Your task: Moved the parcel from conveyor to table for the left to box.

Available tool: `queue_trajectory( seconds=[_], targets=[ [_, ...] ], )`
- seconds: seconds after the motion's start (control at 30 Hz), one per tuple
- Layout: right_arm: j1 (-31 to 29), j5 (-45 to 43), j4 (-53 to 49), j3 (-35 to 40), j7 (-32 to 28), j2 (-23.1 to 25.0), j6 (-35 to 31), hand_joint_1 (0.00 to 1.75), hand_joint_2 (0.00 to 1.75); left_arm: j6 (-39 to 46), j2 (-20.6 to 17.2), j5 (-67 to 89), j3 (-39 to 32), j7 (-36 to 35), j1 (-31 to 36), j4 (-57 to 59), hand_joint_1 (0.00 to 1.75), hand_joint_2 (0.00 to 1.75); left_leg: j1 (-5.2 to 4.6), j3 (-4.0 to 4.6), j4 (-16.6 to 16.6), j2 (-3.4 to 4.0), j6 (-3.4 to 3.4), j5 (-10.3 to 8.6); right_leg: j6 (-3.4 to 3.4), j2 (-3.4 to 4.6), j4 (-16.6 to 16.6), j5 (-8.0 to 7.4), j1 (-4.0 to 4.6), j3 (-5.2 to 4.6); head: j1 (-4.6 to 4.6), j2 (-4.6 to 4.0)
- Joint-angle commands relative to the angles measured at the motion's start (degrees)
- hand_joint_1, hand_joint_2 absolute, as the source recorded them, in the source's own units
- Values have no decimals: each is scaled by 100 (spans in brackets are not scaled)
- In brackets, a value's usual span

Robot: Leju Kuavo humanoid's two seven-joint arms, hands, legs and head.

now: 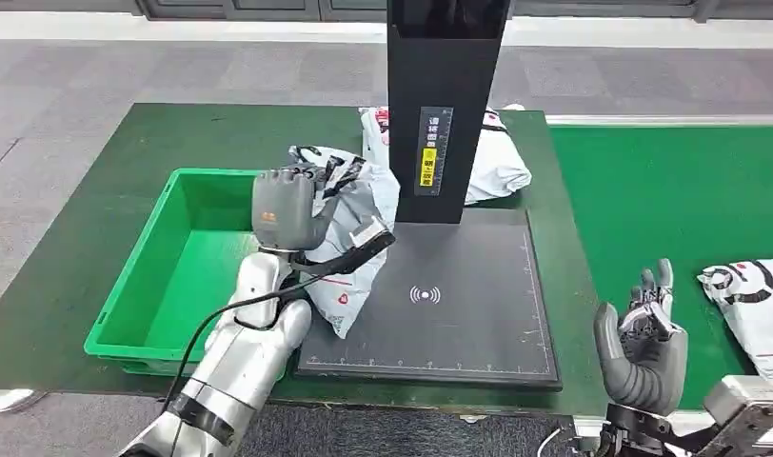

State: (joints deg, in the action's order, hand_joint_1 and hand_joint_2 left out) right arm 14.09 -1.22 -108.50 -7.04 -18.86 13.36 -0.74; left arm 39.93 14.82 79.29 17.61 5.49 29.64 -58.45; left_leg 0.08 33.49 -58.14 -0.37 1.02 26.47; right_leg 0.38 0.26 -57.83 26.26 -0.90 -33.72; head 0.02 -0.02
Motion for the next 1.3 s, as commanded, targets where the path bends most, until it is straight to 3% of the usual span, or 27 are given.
queue_trajectory(
  seconds=[0.03,0.17,0.3,0.4,0.63,1.0,1.03,1.07,1.1,1.3],
  targets=[
    [-166,47,522,-461,53,195,-88,0,175,7,-42,142,-1193,340,-298,-1568,175,175,9,-10,7,20,1,1,-6,14,14,-8,11,8,0,2],
    [-181,90,640,-554,73,216,-34,0,175,7,-130,169,-1891,348,-209,-2056,175,175,9,-14,11,36,3,2,-8,30,14,-10,10,5,0,0],
    [-202,90,806,-580,23,126,-4,0,175,7,-462,282,-2507,-14,81,-1953,175,175,15,-18,15,49,5,1,-10,41,20,-16,17,5,0,2],
    [-181,90,770,-581,23,132,-6,0,175,7,-500,434,-2617,-175,137,-1803,175,175,18,-23,22,34,5,-4,-11,26,26,-15,19,16,0,2],
    [-24,-70,759,-414,7,-97,-53,0,175,3,-1144,786,-2991,-872,453,-588,175,175,14,-14,11,15,6,-4,-7,13,12,-4,14,11,-2,2],
    [-58,-99,789,-372,38,-141,-86,0,175,-101,-1194,850,-2972,-980,472,-301,175,175,17,-17,17,-3,4,-8,-6,-7,26,-4,18,22,-2,2],
    [-80,-111,813,-352,35,-165,-95,0,175,-300,-1208,845,-2956,-1049,484,-138,154,175,15,-10,12,-3,5,-8,-6,-5,18,-4,15,15,-2,2],
    [-92,-113,827,-342,35,-174,-97,0,175,-386,-1225,927,-2939,-1125,484,-38,0,175,14,-5,6,2,6,-5,-5,1,10,-2,14,7,-2,2],
    [-119,-115,868,-326,35,-195,-101,0,175,-506,-1225,915,-2894,-1135,488,168,0,0,14,-13,14,3,6,-8,-6,0,18,-5,14,14,-2,2],
    [-187,-116,985,-308,33,-165,-100,0,175,-777,-964,803,-2518,-909,184,340,0,0,18,-22,25,-4,4,-13,-7,-8,34,-10,19,28,-2,2]
  ],
)
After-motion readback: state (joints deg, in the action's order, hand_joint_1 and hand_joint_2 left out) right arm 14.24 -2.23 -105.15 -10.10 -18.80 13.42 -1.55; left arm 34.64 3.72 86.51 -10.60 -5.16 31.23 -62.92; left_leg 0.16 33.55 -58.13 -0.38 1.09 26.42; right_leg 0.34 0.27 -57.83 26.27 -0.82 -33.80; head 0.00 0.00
